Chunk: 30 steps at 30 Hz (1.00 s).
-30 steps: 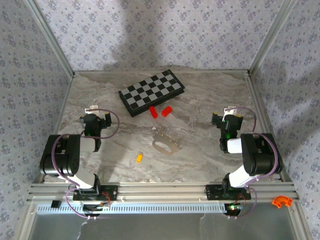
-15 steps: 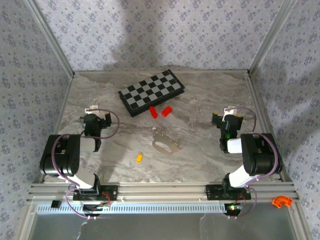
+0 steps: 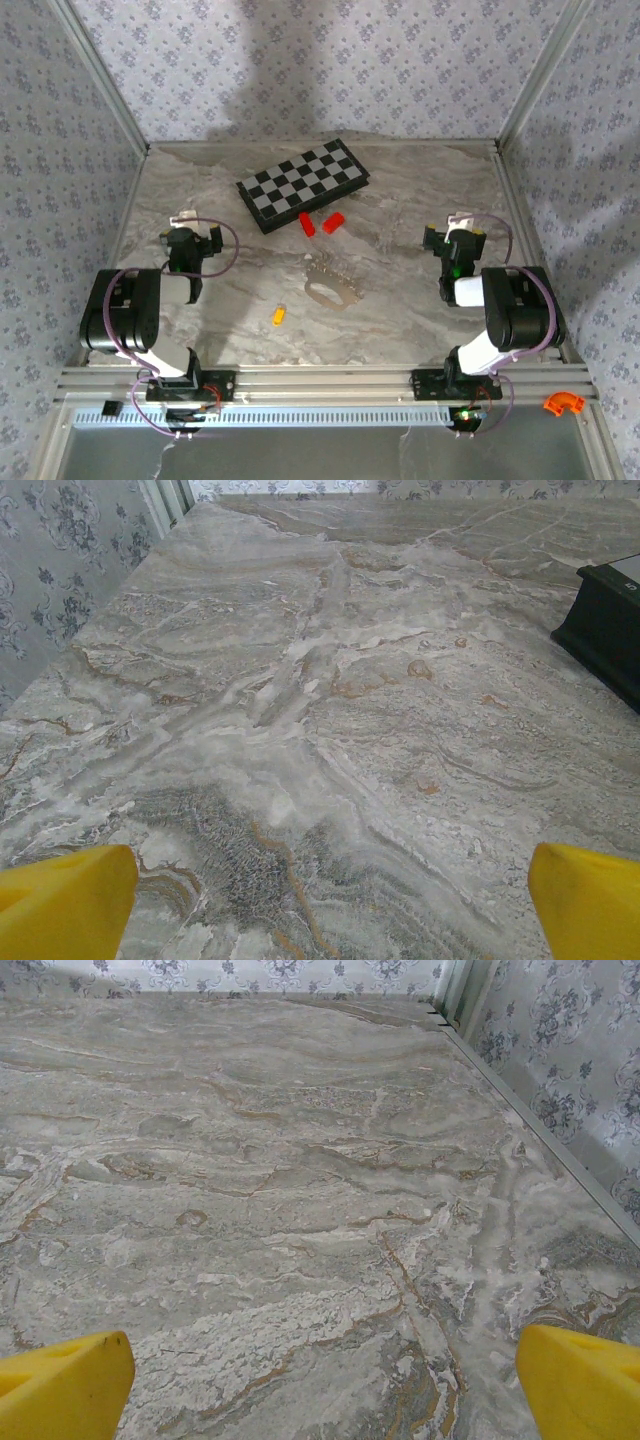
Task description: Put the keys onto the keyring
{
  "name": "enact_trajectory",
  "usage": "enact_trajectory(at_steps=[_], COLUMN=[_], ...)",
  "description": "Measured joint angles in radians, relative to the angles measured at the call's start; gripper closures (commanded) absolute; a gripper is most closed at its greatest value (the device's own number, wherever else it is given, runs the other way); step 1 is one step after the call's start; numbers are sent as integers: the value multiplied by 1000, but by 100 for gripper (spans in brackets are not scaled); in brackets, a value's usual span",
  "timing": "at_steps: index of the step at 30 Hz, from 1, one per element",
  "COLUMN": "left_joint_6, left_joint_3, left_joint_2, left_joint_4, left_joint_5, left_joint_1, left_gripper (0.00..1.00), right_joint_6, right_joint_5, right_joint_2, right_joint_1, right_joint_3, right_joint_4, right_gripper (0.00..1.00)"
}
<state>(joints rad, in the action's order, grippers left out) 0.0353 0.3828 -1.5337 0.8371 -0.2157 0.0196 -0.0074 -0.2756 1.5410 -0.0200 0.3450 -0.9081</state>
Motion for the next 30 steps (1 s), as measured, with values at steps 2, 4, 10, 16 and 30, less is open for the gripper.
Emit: enact_trajectory(at_steps=[2,4,10,16,30], left_joint_6=[0,0,-5,-19,274], left_joint_3=[0,0,8,35,94], left_joint_2=[0,0,23,222,684], left_joint_4=[0,-1,-63,-246,-817], left_joint_5=[0,6,53,63,163], left_joint_1=[0,0,0,35,263], left_gripper=[0,0,0,0,0], right_joint_6=[0,0,-1,-9,305], right_joint_5=[0,0,-4,-42,-88], right_joint_2=[0,0,-10,-135,-507], right_joint_1=[0,0,-5,-56,-293], right_joint_3=[0,0,0,13,325], right_joint_4=[0,0,4,114,951], right_gripper=[0,0,0,0,0])
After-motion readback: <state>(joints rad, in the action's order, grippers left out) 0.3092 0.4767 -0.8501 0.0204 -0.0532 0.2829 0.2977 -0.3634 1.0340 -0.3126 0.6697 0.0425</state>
